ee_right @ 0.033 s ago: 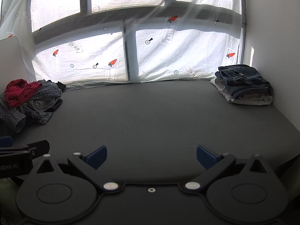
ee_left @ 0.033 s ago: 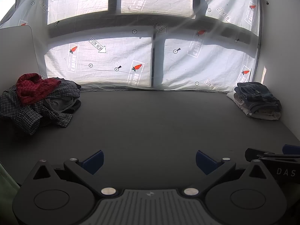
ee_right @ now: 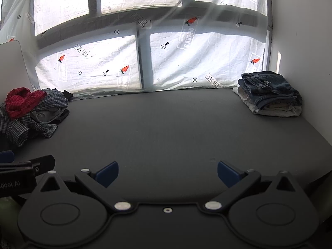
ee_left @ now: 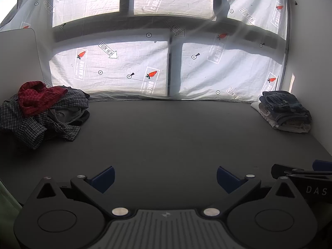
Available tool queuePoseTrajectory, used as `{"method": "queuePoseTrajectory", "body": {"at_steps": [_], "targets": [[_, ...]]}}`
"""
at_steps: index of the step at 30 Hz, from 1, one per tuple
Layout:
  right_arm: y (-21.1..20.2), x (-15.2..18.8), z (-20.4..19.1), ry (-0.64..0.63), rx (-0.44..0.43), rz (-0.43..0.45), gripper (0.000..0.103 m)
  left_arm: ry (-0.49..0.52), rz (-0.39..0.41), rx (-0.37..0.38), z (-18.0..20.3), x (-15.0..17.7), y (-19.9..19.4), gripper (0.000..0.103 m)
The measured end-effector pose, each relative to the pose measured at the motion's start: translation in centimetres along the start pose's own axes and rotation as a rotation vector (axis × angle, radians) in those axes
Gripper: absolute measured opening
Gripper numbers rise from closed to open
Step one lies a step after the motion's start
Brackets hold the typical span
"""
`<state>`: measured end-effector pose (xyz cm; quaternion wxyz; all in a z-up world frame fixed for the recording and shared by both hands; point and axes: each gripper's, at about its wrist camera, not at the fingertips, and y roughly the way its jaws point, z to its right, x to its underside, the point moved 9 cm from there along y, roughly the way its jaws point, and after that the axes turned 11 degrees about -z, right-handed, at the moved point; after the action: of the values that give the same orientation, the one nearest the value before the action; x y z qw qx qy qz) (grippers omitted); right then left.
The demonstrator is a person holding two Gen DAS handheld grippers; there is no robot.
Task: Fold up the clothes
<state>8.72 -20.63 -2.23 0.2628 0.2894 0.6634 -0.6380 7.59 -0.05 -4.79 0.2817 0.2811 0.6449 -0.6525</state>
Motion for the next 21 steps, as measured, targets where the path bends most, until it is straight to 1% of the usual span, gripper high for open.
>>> {"method": "queuePoseTrajectory", "body": {"at_steps": [21], "targets": [[0.0, 0.2, 0.2, 0.011, 0.003, 0.006, 0.103, 0.014, 0.002, -0.006, 0.9, 0.0, -0.1, 0.103]]}}
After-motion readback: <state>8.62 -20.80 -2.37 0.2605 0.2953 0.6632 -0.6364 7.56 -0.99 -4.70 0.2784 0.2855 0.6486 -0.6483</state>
